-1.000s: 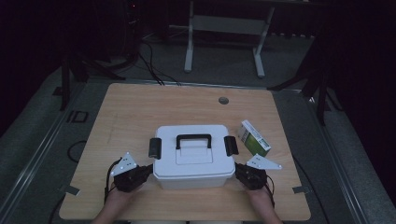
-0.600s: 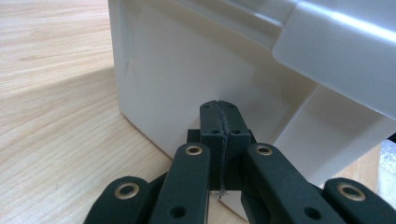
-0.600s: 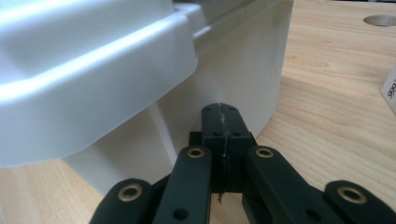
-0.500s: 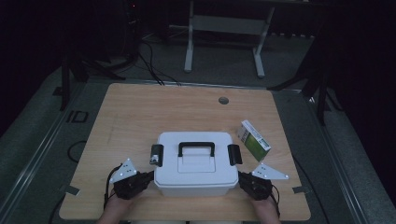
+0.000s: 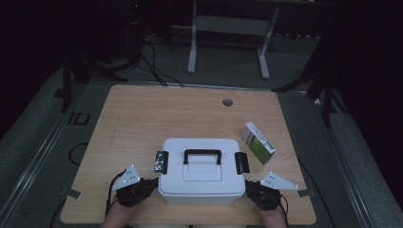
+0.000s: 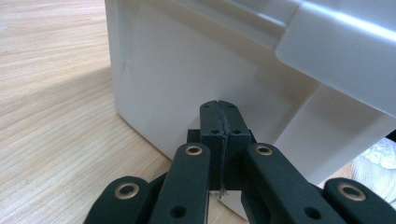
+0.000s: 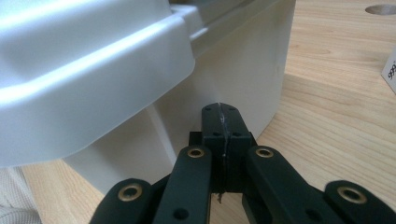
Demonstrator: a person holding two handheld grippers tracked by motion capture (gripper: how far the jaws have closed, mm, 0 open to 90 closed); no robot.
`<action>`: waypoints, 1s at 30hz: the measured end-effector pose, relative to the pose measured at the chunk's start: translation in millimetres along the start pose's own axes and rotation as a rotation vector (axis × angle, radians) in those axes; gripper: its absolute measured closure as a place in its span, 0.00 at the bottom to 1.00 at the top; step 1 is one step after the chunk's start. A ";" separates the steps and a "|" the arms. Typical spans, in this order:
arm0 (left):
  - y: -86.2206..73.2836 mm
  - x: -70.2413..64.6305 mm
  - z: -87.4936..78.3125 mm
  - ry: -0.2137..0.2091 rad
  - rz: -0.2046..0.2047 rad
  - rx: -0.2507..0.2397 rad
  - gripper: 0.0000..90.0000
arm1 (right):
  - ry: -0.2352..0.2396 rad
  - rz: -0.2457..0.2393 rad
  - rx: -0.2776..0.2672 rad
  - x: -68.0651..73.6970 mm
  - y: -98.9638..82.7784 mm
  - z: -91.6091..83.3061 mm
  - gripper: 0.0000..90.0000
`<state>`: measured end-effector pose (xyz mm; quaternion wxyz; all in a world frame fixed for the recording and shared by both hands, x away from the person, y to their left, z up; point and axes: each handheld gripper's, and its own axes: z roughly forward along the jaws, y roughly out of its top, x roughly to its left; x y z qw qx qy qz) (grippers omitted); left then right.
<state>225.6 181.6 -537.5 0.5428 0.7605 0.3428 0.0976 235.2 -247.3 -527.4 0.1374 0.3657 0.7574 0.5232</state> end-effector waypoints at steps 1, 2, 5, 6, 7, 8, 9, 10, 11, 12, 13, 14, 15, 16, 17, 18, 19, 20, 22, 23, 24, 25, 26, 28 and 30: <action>0.1 -0.2 0.1 0.001 -0.001 0.000 1.00 | -0.001 -0.004 0.000 0.2 -0.3 -0.4 1.00; -0.2 -0.5 0.2 -0.001 -0.002 -0.001 1.00 | -0.001 -0.004 0.001 0.4 -0.5 -0.8 1.00; -1.0 -1.5 1.3 -0.011 -0.011 -0.005 1.00 | 0.000 0.007 -0.003 -1.1 -1.3 -2.1 1.00; -0.9 -2.2 1.5 -0.009 -0.003 -0.005 1.00 | 0.000 0.009 -0.005 -1.8 -1.6 -2.5 1.00; -0.6 -2.1 1.4 -0.011 0.000 -0.001 1.00 | -0.001 0.008 -0.004 -1.9 -1.6 -2.9 1.00; -0.3 -1.4 1.5 -0.016 -0.003 0.000 1.00 | -0.002 0.005 -0.001 -1.9 -1.3 -3.3 1.00; -0.3 -1.3 1.5 -0.015 -0.004 0.000 1.00 | -0.003 0.001 0.000 -1.6 -1.2 -3.5 1.00; -0.3 -1.5 1.4 -0.013 0.000 0.000 1.00 | 0.000 0.001 0.000 -1.9 -1.2 -3.5 1.00; -0.3 -1.4 1.5 -0.012 0.002 -0.001 1.00 | 0.002 0.003 0.000 -2.5 -1.2 -3.5 1.00; -0.5 -1.2 1.6 -0.009 0.007 -0.004 1.00 | 0.003 0.003 -0.001 -3.0 -1.3 -3.3 1.00; -0.5 -0.9 1.8 -0.005 0.009 -0.005 1.00 | 0.007 0.003 -0.005 -4.3 -1.5 -2.9 1.00; -0.4 0.5 2.0 -0.009 -0.005 -0.003 0.99 | 0.017 0.004 -0.009 -6.4 -1.3 -2.9 1.00; -0.3 2.3 2.4 -0.011 -0.018 0.002 0.96 | 0.030 0.018 -0.017 -9.0 -1.2 -3.2 1.00; -0.2 3.8 2.5 -0.010 -0.015 0.017 0.92 | 0.013 0.008 -0.021 -10.3 -1.0 -3.5 0.99; -0.4 5.0 2.3 -0.009 -0.008 0.023 0.92 | -0.009 -0.011 -0.016 -11.6 -0.4 -3.6 0.96; -0.9 6.6 2.2 -0.007 -0.009 0.031 0.92 | -0.013 -0.009 -0.016 -14.0 0.4 -4.0 0.96; -1.1 7.5 2.4 -0.006 -0.010 0.037 0.92 | -0.018 0.001 -0.031 -17.6 1.1 -5.3 0.95; -1.5 8.5 2.6 -0.003 -0.006 0.039 0.92 | -0.022 0.003 -0.033 -19.0 1.6 -5.9 0.94; -1.3 9.8 3.2 0.002 -0.006 0.048 0.89 | -0.030 -0.002 -0.029 -21.8 2.4 -5.5 0.90; -1.0 10.2 3.5 0.005 -0.006 0.052 0.89 | -0.033 0.002 -0.032 -23.4 2.6 -5.0 0.89; -0.6 10.6 3.6 0.012 -0.005 0.058 0.85 | -0.041 -0.006 -0.025 -24.1 2.9 -4.3 0.86; -0.3 11.4 3.5 0.017 -0.003 0.065 0.82 | -0.049 -0.011 -0.023 -24.4 3.1 -3.8 0.83; -0.1 12.4 3.1 0.019 -0.006 0.073 0.77 | -0.044 -0.008 -0.028 -25.1 3.4 -3.7 0.81; -0.4 15.3 1.4 0.026 -0.010 0.088 0.67 | -0.052 -0.016 -0.031 -26.0 4.4 -3.8 0.73; -1.1 17.7 -0.3 0.028 -0.005 0.110 0.55 | -0.044 -0.018 -0.027 -27.5 5.4 -3.2 0.62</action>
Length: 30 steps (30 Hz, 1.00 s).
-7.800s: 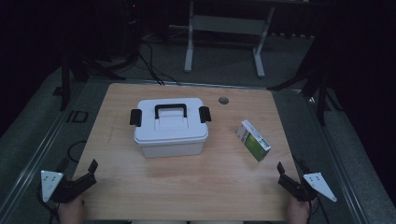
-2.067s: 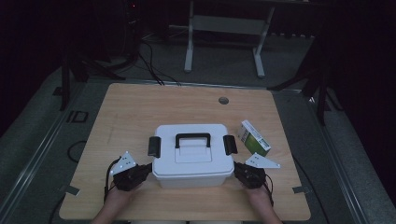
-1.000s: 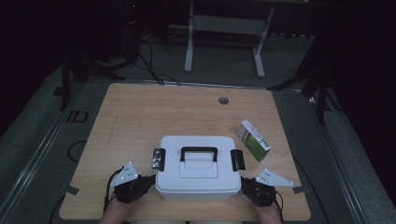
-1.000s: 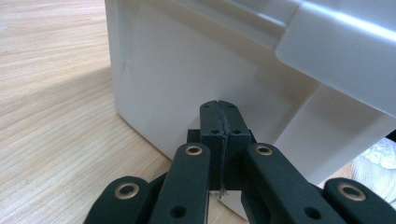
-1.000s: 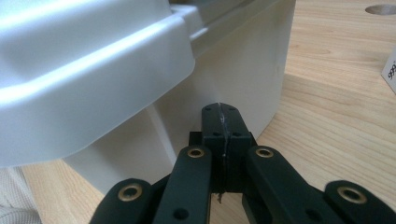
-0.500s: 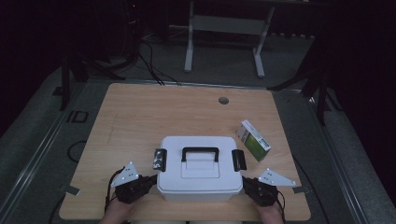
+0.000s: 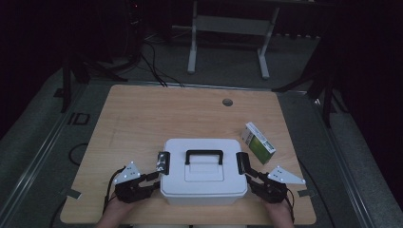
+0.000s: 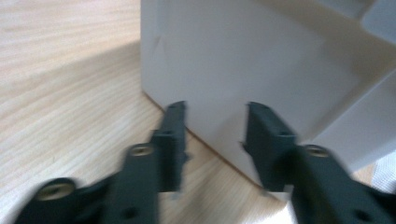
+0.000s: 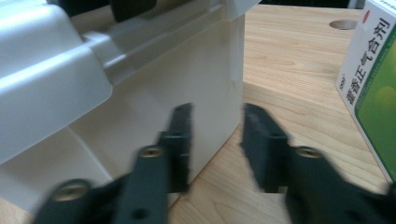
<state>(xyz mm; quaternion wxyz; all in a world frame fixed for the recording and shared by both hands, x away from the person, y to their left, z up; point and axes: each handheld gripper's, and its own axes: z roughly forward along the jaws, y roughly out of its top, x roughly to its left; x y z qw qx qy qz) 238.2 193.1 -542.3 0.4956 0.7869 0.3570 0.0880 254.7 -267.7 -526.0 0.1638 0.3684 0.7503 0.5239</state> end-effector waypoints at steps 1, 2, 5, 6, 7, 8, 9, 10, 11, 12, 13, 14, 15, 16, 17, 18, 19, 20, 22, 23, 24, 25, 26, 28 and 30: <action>-0.8 2.0 -1.5 -0.007 0.007 0.030 0.51 | -0.003 -0.007 0.002 -0.9 0.1 0.3 0.56; -0.8 2.0 -1.5 -0.007 0.007 0.030 0.46 | -0.003 -0.007 0.002 -0.9 0.1 0.3 0.56; -3.4 7.6 -8.2 -0.019 0.001 0.042 0.43 | 0.005 -0.002 0.005 -3.6 -1.4 1.6 0.33; -4.2 9.3 -10.5 -0.013 0.004 0.043 0.42 | 0.010 0.002 0.005 -4.5 -2.2 2.0 0.27; -4.9 11.3 -12.7 -0.016 0.003 0.043 0.42 | 0.009 -0.011 0.010 -4.2 -3.1 2.2 0.24; -5.4 13.0 -14.1 -0.023 0.000 0.043 0.41 | 0.005 -0.029 0.018 -4.0 -3.5 2.3 0.22; -5.4 13.0 -14.1 -0.023 0.000 0.043 0.41 | 0.005 -0.029 0.018 -4.0 -3.5 2.3 0.22; -5.4 13.0 -14.1 -0.023 0.000 0.043 0.41 | 0.003 -0.037 0.020 -4.2 -3.9 2.3 0.22; -5.4 13.0 -14.1 -0.023 0.000 0.043 0.41 | 0.003 -0.037 0.020 -4.2 -3.9 2.3 0.21; -6.7 20.6 -20.6 0.015 -0.012 0.055 0.40 | 0.017 -0.033 0.023 -6.4 -4.7 2.5 0.18; -6.7 20.6 -20.6 0.015 -0.012 0.055 0.40 | 0.017 -0.033 0.023 -6.4 -4.7 2.5 0.18; -6.7 23.4 -22.1 0.026 -0.012 0.070 0.40 | 0.022 -0.044 0.026 -6.9 -4.7 2.4 0.16; -6.6 24.8 -22.7 0.037 -0.012 0.081 0.40 | 0.023 -0.053 0.024 -6.9 -4.7 2.0 0.16; -6.6 24.8 -22.7 0.037 -0.012 0.081 0.40 | 0.023 -0.053 0.024 -6.9 -4.7 2.0 0.16; -6.6 26.7 -23.4 0.032 -0.013 0.095 0.40 | 0.028 -0.057 0.025 -7.2 -4.7 1.7 0.16; -6.6 27.2 -23.7 0.041 -0.010 0.098 0.40 | 0.030 -0.067 0.024 -8.0 -5.2 1.5 0.16; -6.7 28.1 -24.2 0.042 -0.010 0.104 0.40 | 0.026 -0.071 0.028 -8.2 -5.6 1.3 0.16; -6.5 29.2 -24.8 0.034 -0.008 0.112 0.40 | 0.018 -0.079 0.034 -8.8 -6.2 1.2 0.16; -6.1 30.1 -26.1 0.042 -0.003 0.126 0.40 | 0.007 -0.086 0.039 -10.4 -8.0 0.3 0.16; -5.5 30.9 -27.5 0.043 0.001 0.131 0.40 | 0.002 -0.088 0.041 -11.3 -8.9 -0.4 0.16; -5.1 31.3 -28.4 0.049 0.002 0.135 0.40 | -0.003 -0.091 0.046 -12.3 -10.1 -1.0 0.16; -4.3 32.4 -30.1 0.042 0.005 0.141 0.40 | -0.007 -0.092 0.050 -12.6 -10.7 -1.6 0.16; -3.7 32.8 -31.2 0.042 0.007 0.145 0.40 | -0.009 -0.093 0.052 -13.5 -11.8 -2.7 0.16; -2.3 34.4 -33.9 0.035 0.010 0.159 0.40 | -0.013 -0.099 0.057 -14.6 -13.5 -4.4 0.16; -0.9 35.5 -36.7 0.031 0.013 0.181 0.40 | -0.016 -0.098 0.058 -16.0 -15.5 -6.2 0.16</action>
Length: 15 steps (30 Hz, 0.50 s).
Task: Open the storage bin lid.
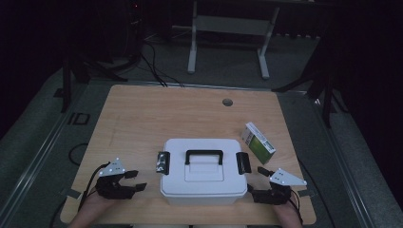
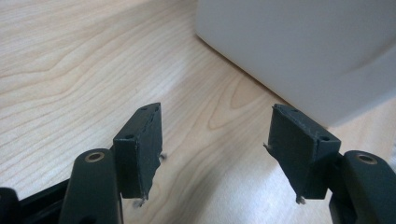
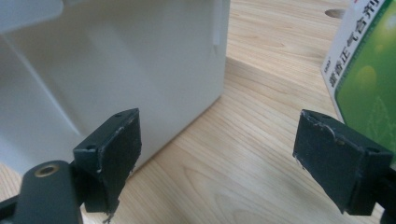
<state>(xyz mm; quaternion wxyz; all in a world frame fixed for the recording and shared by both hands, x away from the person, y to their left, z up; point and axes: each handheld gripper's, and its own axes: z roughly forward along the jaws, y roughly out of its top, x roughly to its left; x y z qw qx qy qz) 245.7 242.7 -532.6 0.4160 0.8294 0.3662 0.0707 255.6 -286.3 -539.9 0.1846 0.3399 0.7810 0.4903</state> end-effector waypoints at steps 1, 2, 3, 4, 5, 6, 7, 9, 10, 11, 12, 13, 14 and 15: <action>0.2 0.2 -1.0 0.001 0.007 0.006 0.40 | -0.001 0.002 0.006 -1.1 -1.4 -0.7 0.16; 0.4 0.5 -1.8 0.004 0.009 0.012 0.40 | -0.007 0.001 0.005 -1.7 -2.7 -1.5 0.16; 0.5 0.7 -2.4 0.004 0.007 0.017 0.40 | -0.008 0.001 0.007 -2.7 -3.8 -2.1 0.16; 0.8 1.1 -3.2 0.001 0.011 0.024 0.40 | -0.008 0.005 0.009 -3.3 -4.5 -2.5 0.16; 1.0 1.4 -3.7 0.004 0.013 0.029 0.40 | -0.013 0.002 0.012 -4.4 -5.6 -3.2 0.16; 1.5 1.8 -4.4 0.002 0.013 0.037 0.40 | -0.015 0.002 0.013 -4.8 -6.1 -3.8 0.16; 2.1 1.9 -5.3 -0.004 0.016 0.043 0.40 | -0.015 0.001 0.015 -5.6 -6.7 -4.4 0.16; 3.8 2.8 -6.7 -0.013 0.026 0.068 0.40 | -0.011 0.004 0.018 -6.7 -7.5 -6.3 0.16; 4.8 3.0 -7.6 -0.014 0.036 0.082 0.40 | -0.008 0.006 0.019 -7.1 -8.0 -7.1 0.16; 5.9 3.2 -8.2 -0.012 0.046 0.099 0.40 | -0.004 0.005 0.020 -7.5 -8.4 -7.8 0.16; 6.8 3.7 -9.1 -0.015 0.056 0.112 0.40 | -0.005 0.007 0.021 -7.6 -8.7 -8.4 0.16; 7.8 4.1 -9.8 -0.014 0.060 0.125 0.40 | -0.008 0.004 0.020 -7.6 -8.7 -9.1 0.16; 8.8 4.7 -10.6 -0.009 0.066 0.138 0.40 | -0.004 0.004 0.017 -7.7 -8.5 -9.7 0.16; 9.6 5.1 -11.5 -0.006 0.070 0.145 0.40 | -0.005 0.007 0.016 -7.6 -8.3 -10.2 0.16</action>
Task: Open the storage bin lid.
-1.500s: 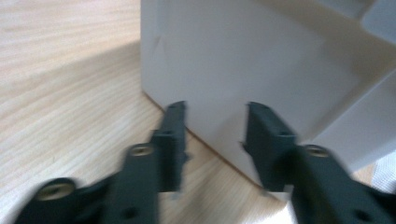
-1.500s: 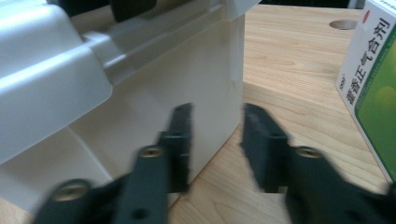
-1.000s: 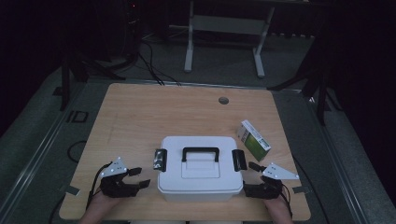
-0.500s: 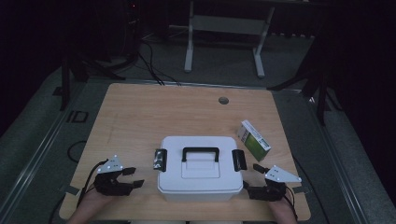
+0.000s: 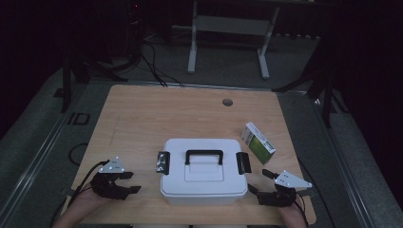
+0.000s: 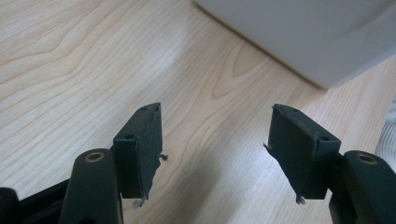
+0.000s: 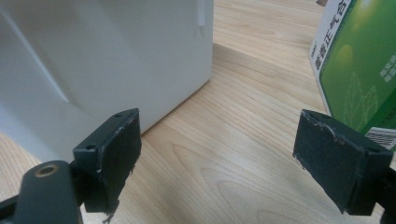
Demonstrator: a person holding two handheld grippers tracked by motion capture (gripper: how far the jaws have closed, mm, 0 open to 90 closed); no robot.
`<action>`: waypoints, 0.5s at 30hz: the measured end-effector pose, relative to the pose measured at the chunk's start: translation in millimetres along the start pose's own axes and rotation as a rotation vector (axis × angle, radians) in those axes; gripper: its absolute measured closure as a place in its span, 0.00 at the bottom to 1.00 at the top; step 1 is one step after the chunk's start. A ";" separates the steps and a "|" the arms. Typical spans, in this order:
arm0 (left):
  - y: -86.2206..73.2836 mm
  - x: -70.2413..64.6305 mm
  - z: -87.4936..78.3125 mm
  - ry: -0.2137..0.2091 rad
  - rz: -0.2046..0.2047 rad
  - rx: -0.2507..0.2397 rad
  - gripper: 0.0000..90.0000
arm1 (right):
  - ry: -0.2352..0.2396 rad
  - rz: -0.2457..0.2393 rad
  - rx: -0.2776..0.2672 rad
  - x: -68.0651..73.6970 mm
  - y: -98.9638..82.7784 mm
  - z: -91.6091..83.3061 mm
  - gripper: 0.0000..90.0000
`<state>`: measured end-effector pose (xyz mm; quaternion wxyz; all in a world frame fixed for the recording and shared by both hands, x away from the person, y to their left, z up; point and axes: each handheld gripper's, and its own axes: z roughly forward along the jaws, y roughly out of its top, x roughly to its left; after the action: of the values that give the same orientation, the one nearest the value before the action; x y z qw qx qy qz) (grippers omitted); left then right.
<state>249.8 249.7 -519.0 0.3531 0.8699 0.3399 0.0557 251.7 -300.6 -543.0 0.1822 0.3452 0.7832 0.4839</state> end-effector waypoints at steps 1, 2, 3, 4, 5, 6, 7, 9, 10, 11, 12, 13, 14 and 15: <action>0.6 0.5 -0.6 0.003 0.004 0.006 0.40 | -0.002 0.000 -0.002 0.1 0.3 -0.6 0.16; 1.5 0.9 -1.6 0.010 0.010 0.019 0.40 | -0.002 0.000 -0.004 0.1 0.5 -0.8 0.16; 2.1 1.5 -2.1 0.006 0.013 0.031 0.40 | -0.001 0.000 -0.005 0.0 0.6 -1.1 0.16; 2.6 1.5 -2.3 0.006 0.015 0.047 0.40 | 0.000 0.002 -0.003 -0.2 0.7 -1.2 0.16; 3.1 1.8 -2.5 0.013 0.026 0.067 0.40 | 0.000 0.004 -0.004 -0.4 0.7 -1.5 0.16; 3.6 2.1 -2.5 0.014 0.033 0.079 0.40 | 0.001 0.004 -0.004 -0.6 0.8 -1.9 0.16; 4.2 1.8 -2.6 0.015 0.040 0.095 0.40 | 0.001 0.005 -0.005 -0.7 0.9 -2.3 0.16; 5.9 2.4 -3.5 0.021 0.051 0.117 0.40 | 0.001 0.008 -0.008 -1.2 1.0 -3.3 0.16; 7.0 2.9 -4.2 0.020 0.057 0.125 0.40 | -0.002 0.013 -0.012 -1.6 0.9 -4.3 0.16; 8.2 3.4 -4.7 0.017 0.058 0.135 0.40 | -0.001 0.014 -0.014 -2.1 0.6 -4.7 0.16; 9.5 3.7 -5.0 0.019 0.060 0.148 0.40 | -0.001 0.012 -0.010 -2.5 0.5 -5.0 0.16; 10.9 3.9 -5.1 0.020 0.069 0.161 0.40 | -0.002 0.011 -0.008 -2.5 0.4 -5.4 0.16; 11.9 4.0 -5.2 0.016 0.070 0.172 0.40 | 0.000 0.010 -0.009 -2.5 0.2 -5.7 0.15; 13.6 3.9 -5.4 0.019 0.079 0.189 0.40 | 0.001 0.009 -0.009 -2.6 0.2 -5.8 0.15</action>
<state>258.5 248.2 -506.7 0.2635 0.9115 0.3125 0.0456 250.0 -306.1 -540.2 0.1811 0.3476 0.7797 0.4882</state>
